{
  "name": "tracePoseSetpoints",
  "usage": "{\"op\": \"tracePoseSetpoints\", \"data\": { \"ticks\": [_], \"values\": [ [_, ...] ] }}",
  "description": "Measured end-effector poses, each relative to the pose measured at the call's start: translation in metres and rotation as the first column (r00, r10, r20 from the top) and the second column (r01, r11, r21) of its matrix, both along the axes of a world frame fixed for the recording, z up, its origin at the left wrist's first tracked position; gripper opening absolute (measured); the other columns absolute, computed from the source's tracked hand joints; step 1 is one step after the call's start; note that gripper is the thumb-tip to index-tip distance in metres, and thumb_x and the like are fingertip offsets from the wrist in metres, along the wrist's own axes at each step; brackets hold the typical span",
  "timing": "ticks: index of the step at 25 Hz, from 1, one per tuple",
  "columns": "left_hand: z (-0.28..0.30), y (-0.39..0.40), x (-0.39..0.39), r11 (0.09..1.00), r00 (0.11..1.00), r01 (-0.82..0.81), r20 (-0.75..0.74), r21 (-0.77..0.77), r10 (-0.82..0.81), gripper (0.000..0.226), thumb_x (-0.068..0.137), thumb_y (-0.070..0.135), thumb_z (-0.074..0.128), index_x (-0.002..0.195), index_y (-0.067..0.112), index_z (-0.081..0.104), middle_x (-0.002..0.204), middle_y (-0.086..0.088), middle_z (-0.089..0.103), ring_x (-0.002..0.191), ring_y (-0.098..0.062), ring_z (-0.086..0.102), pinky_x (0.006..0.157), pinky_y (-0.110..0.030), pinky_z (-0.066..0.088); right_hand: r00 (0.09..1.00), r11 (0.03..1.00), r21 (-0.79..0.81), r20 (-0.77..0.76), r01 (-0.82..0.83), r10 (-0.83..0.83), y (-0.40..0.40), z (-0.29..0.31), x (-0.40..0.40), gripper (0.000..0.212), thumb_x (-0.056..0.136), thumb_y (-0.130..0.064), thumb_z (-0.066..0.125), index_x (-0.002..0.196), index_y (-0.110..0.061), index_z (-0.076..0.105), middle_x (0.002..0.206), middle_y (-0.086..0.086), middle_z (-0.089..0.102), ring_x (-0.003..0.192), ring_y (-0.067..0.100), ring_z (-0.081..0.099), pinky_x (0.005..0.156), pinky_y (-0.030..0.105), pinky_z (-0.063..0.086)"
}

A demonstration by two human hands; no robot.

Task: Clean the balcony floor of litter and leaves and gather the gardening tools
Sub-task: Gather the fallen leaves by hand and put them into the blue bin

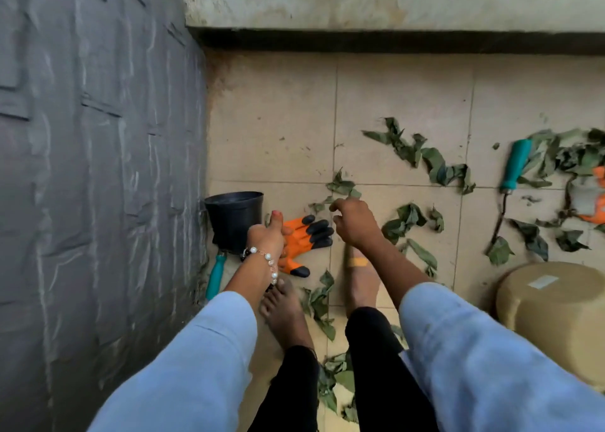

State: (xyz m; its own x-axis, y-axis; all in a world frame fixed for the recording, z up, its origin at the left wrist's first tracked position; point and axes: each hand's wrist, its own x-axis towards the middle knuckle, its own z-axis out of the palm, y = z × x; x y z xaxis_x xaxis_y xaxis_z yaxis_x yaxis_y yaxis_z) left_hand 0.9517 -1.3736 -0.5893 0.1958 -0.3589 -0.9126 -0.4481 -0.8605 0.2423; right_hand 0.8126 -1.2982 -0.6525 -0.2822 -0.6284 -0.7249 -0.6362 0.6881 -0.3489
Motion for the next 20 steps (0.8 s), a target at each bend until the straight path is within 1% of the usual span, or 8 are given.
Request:
{"op": "tracePoseSetpoints", "data": {
  "ticks": [3, 6, 8, 10, 12, 15, 17, 20],
  "values": [
    [-0.032, 0.004, 0.004, 0.999, 0.998, 0.051, 0.033, 0.011, -0.052, 0.052, 0.098, 0.047, 0.047, 0.065, 0.007, 0.052, 0.046, -0.002, 0.044, 0.032, -0.012, 0.038, 0.039, -0.018, 0.034, 0.946, 0.943, -0.075, -0.027, -0.324, 0.323, -0.006, -0.045, 0.014, 0.040, 0.088, -0.010, 0.053, 0.127, -0.008, 0.055, 0.126, 0.019, 0.047, 0.116, 0.038, 0.046, 0.091, 0.038, 0.044],
    [-0.066, 0.003, 0.011, 0.999, 0.999, 0.046, 0.024, 0.009, -0.046, 0.056, 0.093, 0.058, 0.047, 0.064, 0.010, 0.055, 0.047, -0.002, 0.044, 0.038, -0.015, 0.038, 0.042, -0.019, 0.028, 0.850, 0.820, -0.237, -0.226, -0.522, 0.475, -0.016, -0.067, 0.021, 0.016, 0.081, -0.012, 0.059, 0.093, -0.007, 0.069, 0.106, 0.020, 0.056, 0.096, 0.040, 0.054, 0.066, 0.040, 0.053],
    [-0.079, 0.004, 0.013, 1.000, 1.000, -0.006, -0.003, 0.020, 0.006, 0.057, 0.094, 0.058, 0.044, 0.066, 0.010, 0.055, 0.050, -0.002, 0.043, 0.040, -0.015, 0.036, 0.043, -0.019, 0.027, 0.789, 0.759, -0.227, -0.253, -0.611, 0.560, -0.019, -0.075, 0.013, 0.019, 0.081, -0.005, 0.048, 0.082, 0.000, 0.066, 0.096, 0.021, 0.056, 0.091, 0.041, 0.055, 0.058, 0.041, 0.052],
    [-0.082, 0.006, 0.010, 0.999, 0.999, -0.028, -0.032, 0.023, 0.028, 0.056, 0.096, 0.057, 0.041, 0.068, 0.010, 0.054, 0.053, -0.002, 0.040, 0.036, -0.013, 0.035, 0.039, -0.016, 0.027, 0.798, 0.766, -0.234, -0.252, -0.599, 0.548, -0.019, -0.074, 0.004, 0.012, 0.077, 0.008, 0.053, 0.083, 0.006, 0.063, 0.090, 0.023, 0.056, 0.093, 0.041, 0.054, 0.062, 0.041, 0.049],
    [-0.077, 0.008, 0.002, 0.998, 0.998, -0.042, -0.050, 0.040, 0.044, 0.054, 0.098, 0.053, 0.039, 0.069, 0.009, 0.052, 0.053, -0.003, 0.040, 0.026, -0.008, 0.034, 0.033, -0.009, 0.026, 0.915, 0.867, -0.306, -0.231, -0.392, 0.332, -0.016, -0.067, -0.001, 0.018, 0.064, 0.015, 0.064, 0.078, 0.005, 0.063, 0.079, 0.020, 0.057, 0.081, 0.039, 0.058, 0.057, 0.033, 0.044],
    [-0.068, 0.005, -0.008, 0.995, 0.991, -0.079, -0.101, 0.053, 0.085, 0.053, 0.101, 0.045, 0.038, 0.069, 0.006, 0.052, 0.036, 0.001, 0.043, 0.020, -0.005, 0.034, 0.030, -0.006, 0.026, 0.966, 0.933, -0.335, -0.253, -0.134, 0.048, -0.009, -0.060, -0.007, 0.026, 0.085, 0.001, 0.053, 0.111, -0.002, 0.058, 0.113, 0.020, 0.051, 0.105, 0.035, 0.049, 0.077, 0.031, 0.041],
    [-0.071, 0.003, -0.012, 0.998, 0.993, -0.048, -0.107, 0.048, 0.053, 0.054, 0.100, 0.049, 0.038, 0.069, 0.007, 0.054, 0.031, 0.006, 0.042, 0.023, -0.005, 0.034, 0.031, -0.008, 0.025, 0.947, 0.956, -0.242, -0.308, -0.167, 0.087, -0.006, -0.061, -0.015, 0.033, 0.097, -0.018, 0.043, 0.129, -0.012, 0.047, 0.133, 0.019, 0.041, 0.120, 0.034, 0.041, 0.096, 0.038, 0.040],
    [-0.080, 0.001, -0.013, 0.998, 0.992, -0.042, -0.121, 0.043, 0.047, 0.055, 0.096, 0.055, 0.041, 0.073, 0.009, 0.057, 0.045, 0.001, 0.045, 0.031, -0.009, 0.032, 0.035, -0.013, 0.025, 0.917, 0.945, -0.159, -0.331, -0.285, 0.221, -0.005, -0.072, -0.021, 0.032, 0.095, -0.008, 0.044, 0.125, -0.005, 0.054, 0.123, 0.021, 0.048, 0.115, 0.037, 0.043, 0.087, 0.039, 0.042]
  ]
}}
